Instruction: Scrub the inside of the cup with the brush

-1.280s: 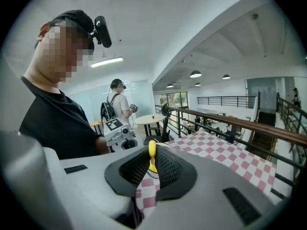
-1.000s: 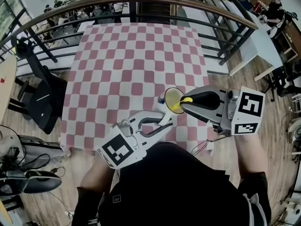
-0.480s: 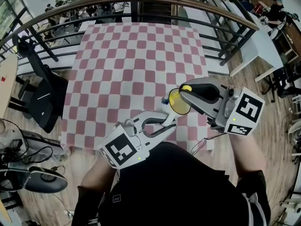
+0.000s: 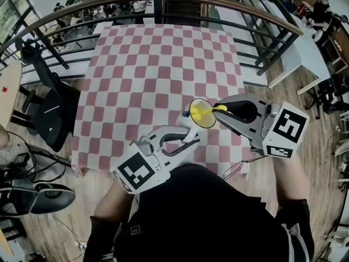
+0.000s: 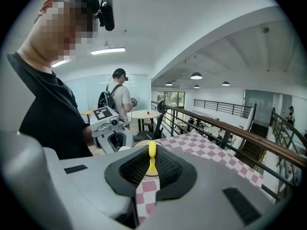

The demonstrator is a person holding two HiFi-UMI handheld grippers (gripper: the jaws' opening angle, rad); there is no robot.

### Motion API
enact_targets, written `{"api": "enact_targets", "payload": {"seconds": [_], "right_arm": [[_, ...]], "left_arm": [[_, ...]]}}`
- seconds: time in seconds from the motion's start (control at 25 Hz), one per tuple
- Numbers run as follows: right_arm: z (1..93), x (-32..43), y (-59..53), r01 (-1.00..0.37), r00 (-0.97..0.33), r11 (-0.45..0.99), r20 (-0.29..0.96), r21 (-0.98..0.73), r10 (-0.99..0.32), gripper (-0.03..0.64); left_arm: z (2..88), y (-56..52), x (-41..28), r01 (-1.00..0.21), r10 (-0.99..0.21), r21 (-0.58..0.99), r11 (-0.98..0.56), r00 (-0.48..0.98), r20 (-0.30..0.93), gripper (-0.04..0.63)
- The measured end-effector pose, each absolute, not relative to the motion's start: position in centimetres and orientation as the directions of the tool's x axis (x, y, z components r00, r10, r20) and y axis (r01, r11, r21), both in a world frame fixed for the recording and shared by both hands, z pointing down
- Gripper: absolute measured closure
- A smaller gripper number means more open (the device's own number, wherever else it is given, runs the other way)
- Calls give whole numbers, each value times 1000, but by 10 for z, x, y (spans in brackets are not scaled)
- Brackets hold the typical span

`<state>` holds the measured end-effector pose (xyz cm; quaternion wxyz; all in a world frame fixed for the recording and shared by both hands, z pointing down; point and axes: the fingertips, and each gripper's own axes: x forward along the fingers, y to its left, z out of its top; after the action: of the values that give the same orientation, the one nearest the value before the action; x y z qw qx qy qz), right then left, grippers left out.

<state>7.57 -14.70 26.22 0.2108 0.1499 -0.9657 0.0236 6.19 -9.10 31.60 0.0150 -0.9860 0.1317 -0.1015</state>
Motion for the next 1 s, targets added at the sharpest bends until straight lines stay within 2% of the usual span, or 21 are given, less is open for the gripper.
{"api": "enact_targets", "payload": {"seconds": [0.16, 0.36, 0.6, 1.0], "right_arm": [[267, 80, -140, -265, -875, 962, 436, -63, -212, 574], [263, 76, -136, -214, -923, 957, 363, -199, -131, 574], [245, 78, -164, -347, -919, 923, 255, -164, -300, 574], [221, 83, -173, -388, -921, 891, 123, -236, -368, 574]], "left_arm": [[314, -95, 53, -279, -287, -69, -958, 938, 197, 557], [315, -94, 53, -277, -290, -85, -957, 933, 213, 557], [318, -93, 59, -272, -289, -103, -957, 931, 223, 557], [320, -96, 52, -313, -320, -67, -948, 924, 208, 557]]}}
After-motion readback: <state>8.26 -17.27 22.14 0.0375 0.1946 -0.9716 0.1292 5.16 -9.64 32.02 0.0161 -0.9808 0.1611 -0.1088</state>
